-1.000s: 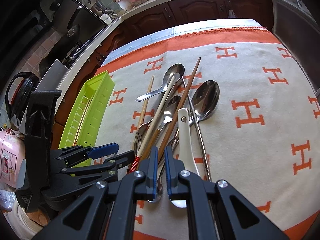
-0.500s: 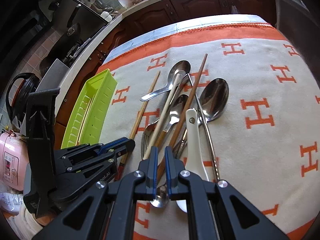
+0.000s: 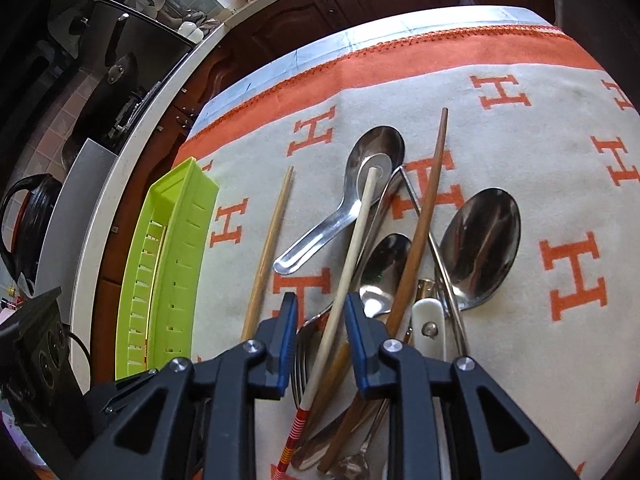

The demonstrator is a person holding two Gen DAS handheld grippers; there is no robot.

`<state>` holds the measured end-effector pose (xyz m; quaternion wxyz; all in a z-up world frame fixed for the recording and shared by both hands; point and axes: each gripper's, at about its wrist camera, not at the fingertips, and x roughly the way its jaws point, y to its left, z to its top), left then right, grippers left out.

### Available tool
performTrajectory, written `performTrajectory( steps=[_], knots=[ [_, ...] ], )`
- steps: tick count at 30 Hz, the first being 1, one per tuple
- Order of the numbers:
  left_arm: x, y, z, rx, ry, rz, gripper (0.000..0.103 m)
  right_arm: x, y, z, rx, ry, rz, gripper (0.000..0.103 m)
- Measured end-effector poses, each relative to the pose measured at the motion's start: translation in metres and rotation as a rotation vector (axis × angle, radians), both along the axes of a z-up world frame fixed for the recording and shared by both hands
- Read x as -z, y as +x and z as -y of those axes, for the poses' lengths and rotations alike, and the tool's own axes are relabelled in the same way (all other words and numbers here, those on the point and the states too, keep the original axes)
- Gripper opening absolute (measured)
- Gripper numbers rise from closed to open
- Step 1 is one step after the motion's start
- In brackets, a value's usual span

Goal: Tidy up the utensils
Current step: 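Grasp the plain wooden chopstick with the left gripper and lift it, then lower the wooden chopstick into the green tray with the left gripper while the right places its chopstick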

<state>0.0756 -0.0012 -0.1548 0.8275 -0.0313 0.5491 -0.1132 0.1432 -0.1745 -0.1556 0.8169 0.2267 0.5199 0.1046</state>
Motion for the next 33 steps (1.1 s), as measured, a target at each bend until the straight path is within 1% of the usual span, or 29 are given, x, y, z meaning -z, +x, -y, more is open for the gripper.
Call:
performTrajectory(
  steps=[1,4,6,9,12,15,17,21,25,29,33],
  knots=[
    [0.0,0.0,0.001,0.004,-0.001,0.002,0.005,0.003,0.001,-0.001,-0.005,0.012,-0.014,0.024],
    [0.004,0.003,0.001,0.001,-0.004,-0.032,0.005,0.006,-0.001,0.0,-0.003,0.04,-0.016,0.024],
    [0.004,0.007,0.001,-0.008,-0.01,-0.057,0.005,0.007,-0.002,0.002,-0.003,0.058,-0.016,0.019],
    [0.006,0.011,-0.004,-0.032,-0.051,-0.081,0.005,0.007,-0.006,0.004,0.0,0.079,-0.014,0.014],
    [0.006,0.009,-0.004,-0.034,-0.045,-0.069,0.005,0.004,-0.011,0.007,0.001,0.094,-0.006,0.01],
    [0.005,0.007,0.003,-0.02,-0.001,-0.047,0.005,-0.002,-0.013,0.007,0.0,0.095,0.001,0.006],
    [0.005,0.006,0.005,-0.015,0.01,-0.035,0.005,-0.003,-0.016,0.008,0.001,0.112,-0.003,0.006],
    [-0.001,0.0,0.002,-0.015,-0.006,-0.021,0.004,-0.008,-0.024,0.008,0.003,0.125,-0.001,0.005],
    [-0.019,-0.01,-0.003,-0.012,-0.007,0.035,0.004,-0.02,-0.032,0.01,0.007,0.147,0.025,0.005],
    [-0.037,-0.019,-0.009,-0.02,-0.027,0.074,0.004,-0.036,-0.036,0.011,0.009,0.138,0.057,0.005],
    [-0.06,-0.029,-0.02,-0.027,-0.043,0.12,0.004,-0.052,-0.036,0.007,-0.005,0.158,0.072,0.005]
  ],
)
